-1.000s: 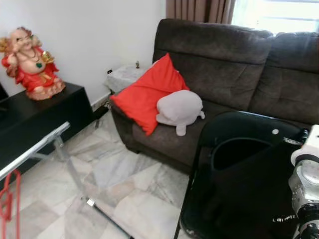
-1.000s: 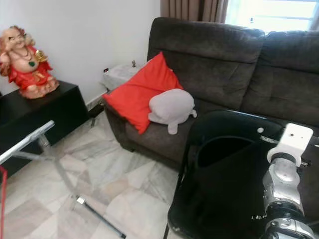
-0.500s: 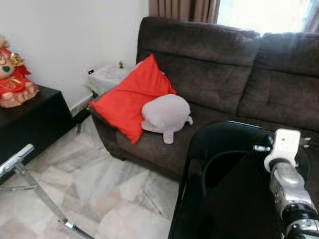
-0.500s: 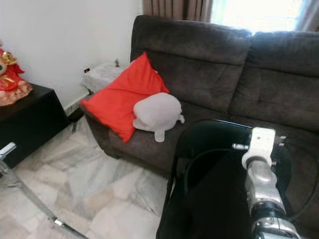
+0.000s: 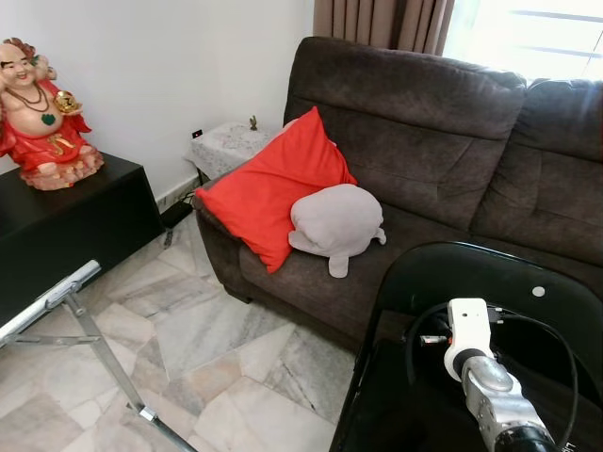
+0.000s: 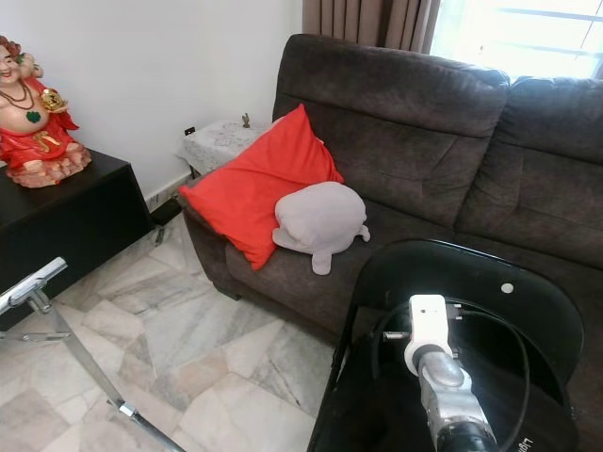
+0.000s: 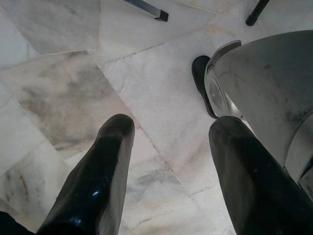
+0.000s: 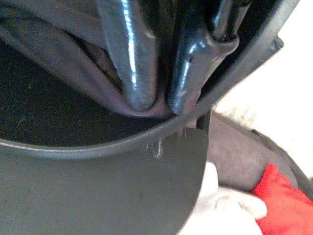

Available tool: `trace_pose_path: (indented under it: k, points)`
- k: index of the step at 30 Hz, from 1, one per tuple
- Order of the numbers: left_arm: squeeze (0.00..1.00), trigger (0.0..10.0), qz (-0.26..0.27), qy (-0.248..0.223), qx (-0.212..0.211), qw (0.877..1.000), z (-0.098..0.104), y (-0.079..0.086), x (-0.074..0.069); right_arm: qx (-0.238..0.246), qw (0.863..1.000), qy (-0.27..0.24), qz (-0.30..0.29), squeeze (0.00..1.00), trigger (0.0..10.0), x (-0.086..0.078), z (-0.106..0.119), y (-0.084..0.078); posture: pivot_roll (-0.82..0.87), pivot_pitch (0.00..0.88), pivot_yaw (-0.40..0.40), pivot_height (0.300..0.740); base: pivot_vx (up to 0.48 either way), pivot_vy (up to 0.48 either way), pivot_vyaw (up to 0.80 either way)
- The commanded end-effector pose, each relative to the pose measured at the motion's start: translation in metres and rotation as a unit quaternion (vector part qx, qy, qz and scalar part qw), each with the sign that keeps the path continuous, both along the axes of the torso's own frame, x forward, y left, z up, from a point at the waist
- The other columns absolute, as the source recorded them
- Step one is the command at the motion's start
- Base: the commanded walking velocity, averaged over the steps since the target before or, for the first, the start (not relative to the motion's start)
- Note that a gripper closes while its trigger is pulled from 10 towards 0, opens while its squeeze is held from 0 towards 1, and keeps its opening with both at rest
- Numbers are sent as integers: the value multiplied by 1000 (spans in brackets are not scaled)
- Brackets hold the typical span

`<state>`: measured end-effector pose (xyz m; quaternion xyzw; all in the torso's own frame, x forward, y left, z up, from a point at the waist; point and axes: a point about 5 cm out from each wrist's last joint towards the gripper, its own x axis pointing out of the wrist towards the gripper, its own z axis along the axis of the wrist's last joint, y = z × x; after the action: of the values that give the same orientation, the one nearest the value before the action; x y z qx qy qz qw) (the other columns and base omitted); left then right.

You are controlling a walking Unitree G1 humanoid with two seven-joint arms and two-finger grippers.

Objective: Hang hanger

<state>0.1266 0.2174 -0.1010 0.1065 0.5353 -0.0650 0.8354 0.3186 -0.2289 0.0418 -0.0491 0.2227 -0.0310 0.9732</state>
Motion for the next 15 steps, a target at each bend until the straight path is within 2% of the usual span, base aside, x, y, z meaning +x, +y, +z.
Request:
trace_pose_path:
  k: [1,2,3,4,5,9,12,13,15]
  points:
    - [0,10000,-6,6,3,1000,0,1,-1,-11,998,-53,-20,996,10000,7,18,-1,59,0,27,740,0,0,0]
    - [0,10000,-6,6,3,1000,0,1,-1,-11,998,-53,-20,996,10000,7,18,-1,59,0,27,740,0,0,0]
    - [0,10000,-6,7,2,1000,0,1,-1,-5,995,-88,-44,643,10000,7,27,-3,56,0,26,740,0,0,0]
    - [0,10000,-7,7,2,1000,0,1,-1,-4,993,-105,-52,67,10000,7,31,-4,56,0,26,740,0,0,0]
    - [0,10000,-7,7,2,1000,0,1,-1,-2,991,-119,-58,0,10000,6,34,-5,56,0,26,740,0,0,0]
    - [0,10000,-7,8,2,1000,0,1,-1,8,985,-154,-75,0,10000,-3,42,-5,54,0,22,740,0,0,0]
    - [0,10000,-7,8,2,1000,0,1,-1,18,983,-171,-55,0,10000,-15,46,3,55,0,22,740,0,0,0]
    - [0,10000,-7,8,2,1000,0,1,-1,20,983,-179,-42,0,10000,-24,49,7,55,0,22,740,0,0,0]
    - [0,10000,-7,8,3,1000,0,1,-1,1,979,-196,-59,0,10000,-40,53,6,44,0,16,740,0,0,0]
